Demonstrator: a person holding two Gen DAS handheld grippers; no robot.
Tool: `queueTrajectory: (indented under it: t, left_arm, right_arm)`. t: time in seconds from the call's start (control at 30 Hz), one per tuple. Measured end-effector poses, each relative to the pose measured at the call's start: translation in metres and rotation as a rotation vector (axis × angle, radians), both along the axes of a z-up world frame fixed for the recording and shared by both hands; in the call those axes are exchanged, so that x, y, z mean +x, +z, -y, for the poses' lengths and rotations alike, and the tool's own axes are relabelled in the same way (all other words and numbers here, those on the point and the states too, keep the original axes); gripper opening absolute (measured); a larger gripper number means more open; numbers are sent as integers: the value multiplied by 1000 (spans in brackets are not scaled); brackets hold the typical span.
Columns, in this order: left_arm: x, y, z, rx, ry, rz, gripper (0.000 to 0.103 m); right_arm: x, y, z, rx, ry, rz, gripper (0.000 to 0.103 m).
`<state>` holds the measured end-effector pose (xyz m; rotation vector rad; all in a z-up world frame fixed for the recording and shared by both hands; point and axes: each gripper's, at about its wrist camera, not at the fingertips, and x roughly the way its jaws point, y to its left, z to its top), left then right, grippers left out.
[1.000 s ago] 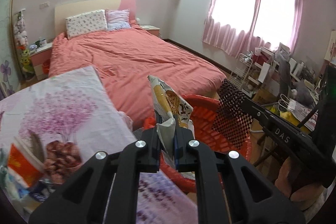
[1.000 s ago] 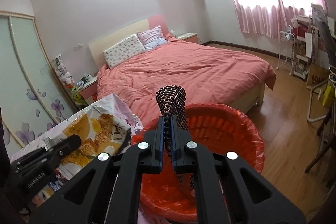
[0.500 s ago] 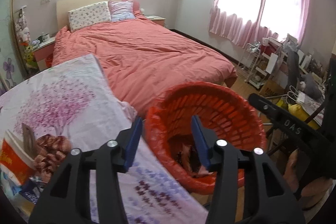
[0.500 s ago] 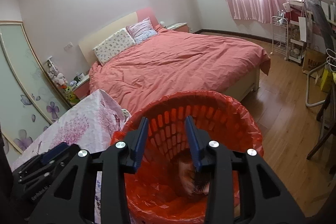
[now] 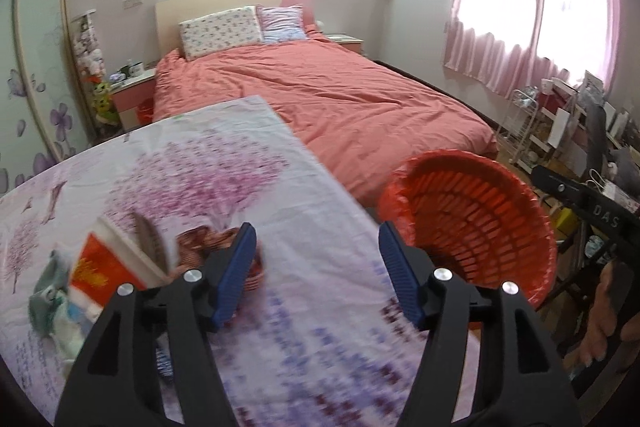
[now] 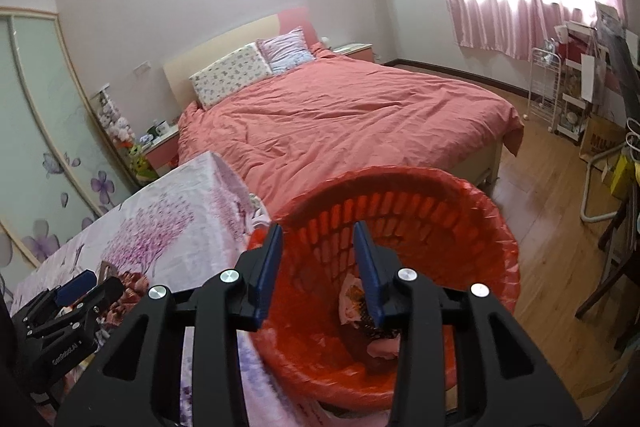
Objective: Collect trash
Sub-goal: 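Grasp the plaid scrunchie with the right tool while the left tool grasps the green cloth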
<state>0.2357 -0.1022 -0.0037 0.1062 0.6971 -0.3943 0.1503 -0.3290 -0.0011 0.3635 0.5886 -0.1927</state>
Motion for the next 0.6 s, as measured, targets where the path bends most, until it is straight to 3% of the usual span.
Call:
queueTrajectory:
  t: [0.3, 0.37, 0.43, 0.6]
  left_arm:
    - [-3, 1, -61, 5, 102, -6, 71]
    - [-5, 2, -81, 11, 133, 6, 74]
    - [-6, 4, -104, 16, 172, 15, 75]
    - [-6, 3, -163, 30, 288, 22, 76]
  right_arm:
    - [1, 5, -41, -32, 87, -12, 38]
    - [1, 5, -50, -40, 107, -17, 38]
    - [1, 5, -58, -49, 123, -16, 45]
    - [1, 4, -82, -66, 170, -27, 46]
